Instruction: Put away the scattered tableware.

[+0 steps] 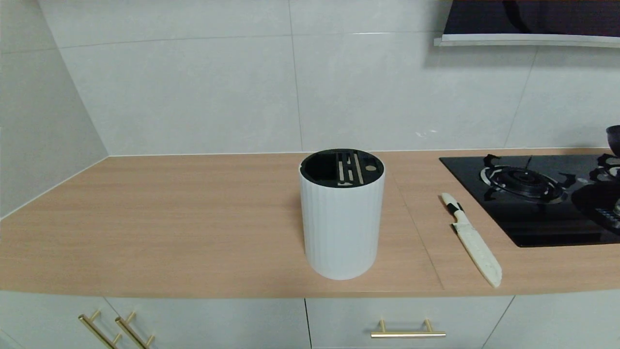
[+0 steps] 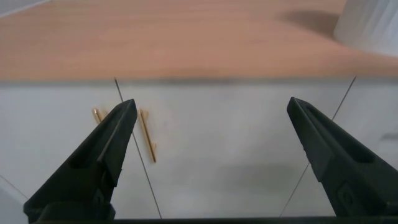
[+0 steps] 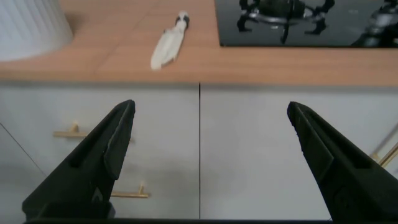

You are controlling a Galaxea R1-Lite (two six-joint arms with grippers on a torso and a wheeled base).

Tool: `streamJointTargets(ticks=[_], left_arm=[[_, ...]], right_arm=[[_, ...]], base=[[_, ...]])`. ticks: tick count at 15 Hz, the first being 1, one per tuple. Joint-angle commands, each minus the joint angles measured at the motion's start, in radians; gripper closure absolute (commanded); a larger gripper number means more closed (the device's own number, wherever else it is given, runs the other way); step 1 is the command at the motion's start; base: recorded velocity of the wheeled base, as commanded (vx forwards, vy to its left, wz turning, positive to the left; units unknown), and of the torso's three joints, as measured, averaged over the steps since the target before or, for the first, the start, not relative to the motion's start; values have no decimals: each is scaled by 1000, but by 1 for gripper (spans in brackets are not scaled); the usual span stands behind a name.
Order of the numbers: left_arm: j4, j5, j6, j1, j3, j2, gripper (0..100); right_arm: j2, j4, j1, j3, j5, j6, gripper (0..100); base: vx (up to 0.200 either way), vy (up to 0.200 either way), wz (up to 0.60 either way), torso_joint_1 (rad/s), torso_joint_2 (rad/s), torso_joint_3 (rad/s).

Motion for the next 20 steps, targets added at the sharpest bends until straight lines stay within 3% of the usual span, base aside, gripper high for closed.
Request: streamJointTargets(ticks=[1, 13, 20], left_arm=[[0, 1, 0, 0, 0, 0, 0], [0, 1, 0, 0, 0, 0, 0], [0, 1, 0, 0, 0, 0, 0]], right_arm=[[1, 0, 0, 0, 0, 0, 0], [1, 0, 0, 0, 0, 0, 0], [1, -2, 0, 0, 0, 0, 0]], base=[[0, 0, 0, 242, -520, -290], [0, 0, 0, 260, -557, -296], [0, 0, 0, 102, -208, -105]])
